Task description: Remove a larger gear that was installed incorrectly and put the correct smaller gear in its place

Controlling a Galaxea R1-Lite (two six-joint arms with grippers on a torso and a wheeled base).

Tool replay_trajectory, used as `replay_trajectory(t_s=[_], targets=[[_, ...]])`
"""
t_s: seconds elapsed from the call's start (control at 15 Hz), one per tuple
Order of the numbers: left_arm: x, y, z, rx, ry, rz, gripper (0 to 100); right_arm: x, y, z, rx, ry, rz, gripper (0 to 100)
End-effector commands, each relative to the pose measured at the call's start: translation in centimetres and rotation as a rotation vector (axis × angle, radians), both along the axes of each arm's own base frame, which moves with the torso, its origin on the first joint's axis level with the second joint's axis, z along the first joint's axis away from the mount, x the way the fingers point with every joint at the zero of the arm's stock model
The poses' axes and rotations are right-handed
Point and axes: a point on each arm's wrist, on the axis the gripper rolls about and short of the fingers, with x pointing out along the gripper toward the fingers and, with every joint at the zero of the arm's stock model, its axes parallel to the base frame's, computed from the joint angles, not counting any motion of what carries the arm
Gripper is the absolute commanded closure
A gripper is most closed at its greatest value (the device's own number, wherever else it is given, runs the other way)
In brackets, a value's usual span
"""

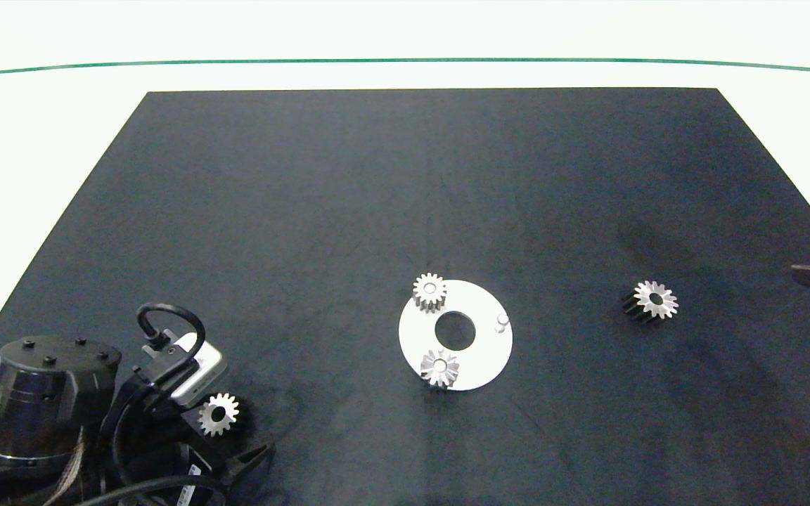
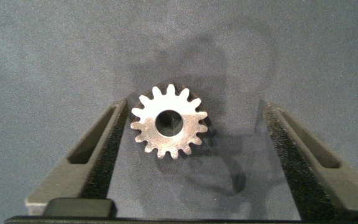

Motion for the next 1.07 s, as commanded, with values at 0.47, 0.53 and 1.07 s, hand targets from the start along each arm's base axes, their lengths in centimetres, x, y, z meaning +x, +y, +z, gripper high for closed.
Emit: replay_trajectory(t_s=[0.47,0.53,1.07], targets=[[-0.01,-0.01,-0.04,0.003,-0.001,-0.001,32,-0.01,0.00,-0.01,-0.002,0.002,0.000,0],[-0.10,0.03,-0.18,0.006,0.005,-0.001,35,-0.06,-0.01,0.01,-0.001,0.000,0.000,0],[-0.04,-0.02,-0.91,0.005,-0.004,-0.001,50,-0.06,-0.01,0.01,-0.002,0.000,-0.002,0]])
